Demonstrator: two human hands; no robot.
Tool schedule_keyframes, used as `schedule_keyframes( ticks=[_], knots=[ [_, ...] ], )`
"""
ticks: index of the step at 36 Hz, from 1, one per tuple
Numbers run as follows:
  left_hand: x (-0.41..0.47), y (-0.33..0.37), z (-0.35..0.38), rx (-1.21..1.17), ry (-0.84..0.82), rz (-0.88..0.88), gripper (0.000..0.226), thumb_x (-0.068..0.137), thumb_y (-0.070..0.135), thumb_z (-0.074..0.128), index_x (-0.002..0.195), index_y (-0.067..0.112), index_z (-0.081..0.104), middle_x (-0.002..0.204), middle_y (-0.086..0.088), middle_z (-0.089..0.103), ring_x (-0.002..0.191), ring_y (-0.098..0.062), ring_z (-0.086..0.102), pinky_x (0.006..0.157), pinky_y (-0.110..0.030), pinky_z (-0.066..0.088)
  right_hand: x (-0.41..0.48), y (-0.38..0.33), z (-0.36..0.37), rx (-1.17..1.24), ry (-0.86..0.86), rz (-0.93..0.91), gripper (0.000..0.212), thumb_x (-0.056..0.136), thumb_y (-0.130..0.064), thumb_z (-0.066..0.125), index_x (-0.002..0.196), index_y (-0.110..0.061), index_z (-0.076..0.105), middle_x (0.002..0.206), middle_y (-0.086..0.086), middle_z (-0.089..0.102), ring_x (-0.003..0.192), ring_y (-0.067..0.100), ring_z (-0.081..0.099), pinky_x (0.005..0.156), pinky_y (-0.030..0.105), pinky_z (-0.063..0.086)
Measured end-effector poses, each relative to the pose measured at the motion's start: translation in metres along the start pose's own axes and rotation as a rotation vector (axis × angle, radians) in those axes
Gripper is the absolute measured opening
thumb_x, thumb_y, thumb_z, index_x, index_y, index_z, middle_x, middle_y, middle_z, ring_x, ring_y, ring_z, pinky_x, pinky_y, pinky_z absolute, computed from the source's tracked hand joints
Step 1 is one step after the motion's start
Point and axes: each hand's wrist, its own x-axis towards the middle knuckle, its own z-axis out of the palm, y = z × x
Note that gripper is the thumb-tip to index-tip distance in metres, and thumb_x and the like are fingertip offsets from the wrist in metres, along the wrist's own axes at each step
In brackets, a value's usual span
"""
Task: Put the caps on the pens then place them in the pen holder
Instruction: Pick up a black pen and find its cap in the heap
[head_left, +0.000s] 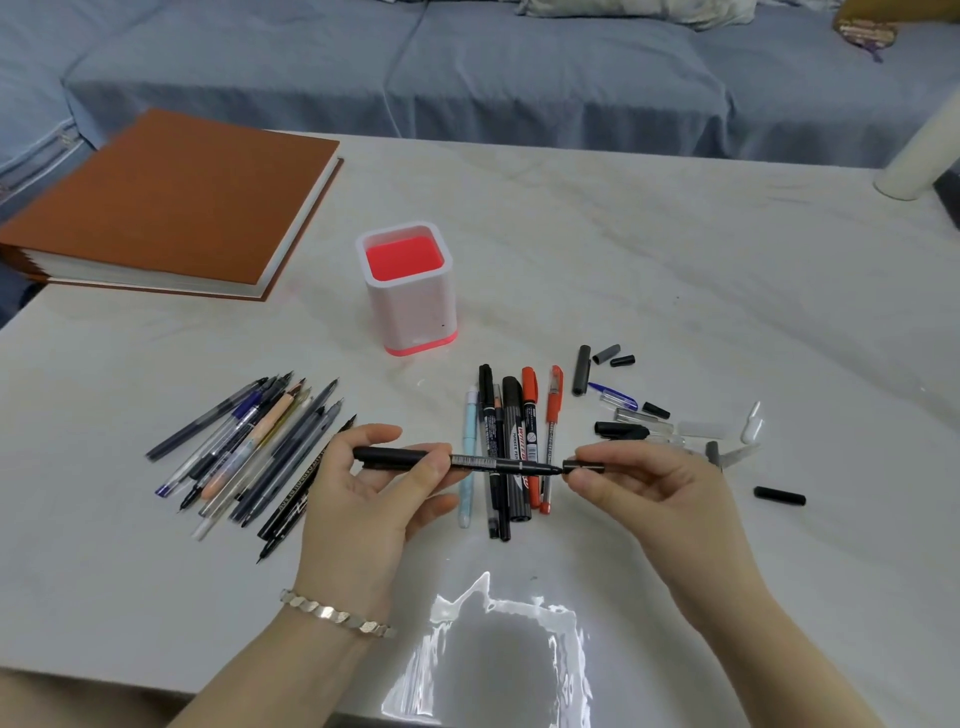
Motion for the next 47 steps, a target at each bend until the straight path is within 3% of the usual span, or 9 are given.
schedule_keyframes(
  ticks=[10,15,19,25,30,34,37,39,47],
  knots=[
    [-0.006,0.0,0.006,0.026,-0.02,0.024,0.031,0.072,-0.015,0.058,0.077,0.012,0.043,0.077,-0.016,0.066,0.055,-0.017,0.068,0.046,-0.02,0.054,-0.001,0.007,0.001,-0.264,-0.036,-0.142,0.035,0.068,0.002,0.073,0.066,-0.032,0.07,0.058,-0.021,0.069,0.058,-0.006,0.063,0.06,0.003,0.044],
    [-0.008,-0.005,0.009,0.019,-0.024,0.049,0.034,0.072,-0.017,0.056,0.077,0.014,0.041,0.072,-0.012,0.068,0.056,-0.018,0.068,0.047,-0.019,0.053,-0.002,0.011,-0.002,-0.19,-0.043,-0.16,0.031,0.073,0.004,0.067,0.068,-0.026,0.071,0.059,-0.006,0.071,0.057,0.005,0.066,0.062,0.008,0.048],
    [-0.01,-0.008,0.01,0.048,-0.038,0.077,0.036,0.072,-0.02,0.055,0.076,0.013,0.041,0.062,-0.005,0.07,0.058,-0.017,0.068,0.049,-0.021,0.054,-0.001,0.014,-0.006,-0.215,-0.099,-0.148,0.027,0.077,0.003,0.065,0.069,-0.022,0.071,0.062,-0.005,0.072,0.062,0.007,0.069,0.064,0.009,0.049],
    [0.001,-0.004,0.017,0.098,-0.047,0.089,0.035,0.075,-0.017,0.055,0.078,0.015,0.042,0.06,-0.003,0.071,0.059,-0.014,0.068,0.055,-0.022,0.057,0.008,0.018,-0.012,-0.442,-0.119,-0.233,0.032,0.08,-0.01,0.065,0.068,-0.039,0.064,0.065,-0.022,0.068,0.07,-0.004,0.062,0.068,0.002,0.04],
    [0.005,-0.009,0.023,0.028,0.079,0.022,0.031,0.078,-0.014,0.055,0.08,0.014,0.042,0.074,-0.015,0.065,0.049,-0.014,0.066,0.054,-0.024,0.058,0.019,0.025,-0.014,-0.544,-0.085,-0.323,0.014,0.076,-0.037,0.058,0.068,-0.048,0.061,0.07,-0.025,0.065,0.072,0.003,0.058,0.067,0.007,0.041],
    [0.02,-0.006,0.009,-0.068,0.222,-0.012,0.029,0.08,-0.009,0.056,0.081,0.015,0.041,0.081,-0.014,0.06,0.051,-0.013,0.067,0.055,-0.03,0.059,0.03,0.029,-0.032,-0.479,0.042,-0.316,0.028,0.082,-0.008,0.064,0.074,-0.035,0.064,0.066,-0.021,0.066,0.072,-0.006,0.058,0.069,0.002,0.039],
    [0.023,-0.006,0.004,0.016,0.178,-0.015,0.03,0.08,-0.009,0.056,0.081,0.017,0.041,0.079,-0.015,0.061,0.05,-0.012,0.067,0.055,-0.03,0.059,0.046,0.035,-0.048,-0.743,0.055,-0.269,0.012,0.08,-0.01,0.065,0.084,-0.02,0.07,0.072,-0.016,0.061,0.079,-0.006,0.051,0.071,0.005,0.034],
    [0.02,-0.009,0.005,0.056,0.148,-0.036,0.031,0.079,-0.009,0.057,0.082,0.018,0.042,0.08,-0.016,0.063,0.051,-0.013,0.067,0.056,-0.03,0.059,0.057,0.04,-0.056,-0.885,0.069,-0.238,0.012,0.082,-0.009,0.064,0.09,-0.015,0.07,0.086,-0.004,0.062,0.089,0.008,0.047,0.07,0.012,0.028],
    [0.017,-0.017,0.012,0.084,0.129,-0.078,0.032,0.078,-0.009,0.059,0.084,0.018,0.044,0.082,-0.017,0.064,0.054,-0.017,0.065,0.056,-0.029,0.058,0.084,0.038,-0.073,-1.073,0.117,-0.135,0.02,0.087,-0.013,0.055,0.103,-0.012,0.067,0.105,0.009,0.064,0.102,0.026,0.048,0.082,0.025,0.031]
  ],
)
